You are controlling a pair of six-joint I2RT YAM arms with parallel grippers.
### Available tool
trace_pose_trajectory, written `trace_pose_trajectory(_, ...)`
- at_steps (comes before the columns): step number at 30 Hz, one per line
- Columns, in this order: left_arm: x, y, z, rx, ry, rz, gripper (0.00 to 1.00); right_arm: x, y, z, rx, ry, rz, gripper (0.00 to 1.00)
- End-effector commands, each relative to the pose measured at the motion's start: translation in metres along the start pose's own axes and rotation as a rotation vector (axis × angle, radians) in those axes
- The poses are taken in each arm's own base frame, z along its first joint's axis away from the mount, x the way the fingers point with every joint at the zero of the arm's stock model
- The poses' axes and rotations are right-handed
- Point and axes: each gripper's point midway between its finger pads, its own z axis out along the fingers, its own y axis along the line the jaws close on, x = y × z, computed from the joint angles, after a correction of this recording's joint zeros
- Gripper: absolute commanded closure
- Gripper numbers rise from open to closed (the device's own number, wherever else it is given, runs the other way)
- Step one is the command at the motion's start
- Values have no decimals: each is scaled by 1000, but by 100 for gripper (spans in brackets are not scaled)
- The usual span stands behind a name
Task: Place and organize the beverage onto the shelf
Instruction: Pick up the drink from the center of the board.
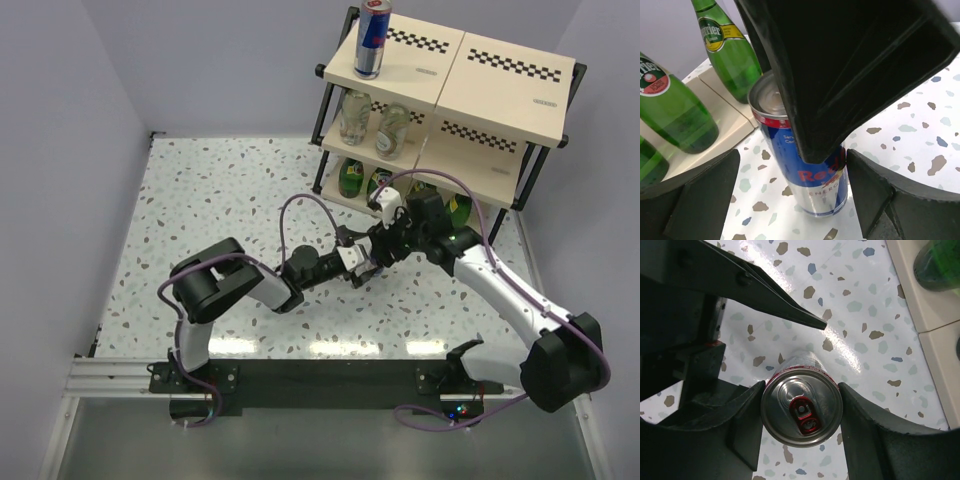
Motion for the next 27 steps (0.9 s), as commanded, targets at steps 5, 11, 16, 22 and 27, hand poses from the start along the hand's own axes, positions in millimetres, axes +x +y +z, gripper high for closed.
trace_pose_trajectory(5, -68, 10, 24, -49, -272, 15, 12, -55, 9, -27, -46, -193, 6, 91)
trace_pose_trajectory(11, -75, 9, 30, -49, -291, -7, 25, -56, 9, -30, -55, -203, 18, 92)
trace_pose_trajectory(16, -73, 6, 29, -43, -285, -26, 38, -59, 13, -35, -77, -219, 35, 92)
trace_pose_trajectory(22, -76, 7, 20, -59, -299, -62, 75, -62, 9, -43, -88, -245, 57, 90)
trace_pose_trajectory(27, -80, 8, 16, -65, -291, -91, 100, -63, 13, -50, -118, -264, 47, 42)
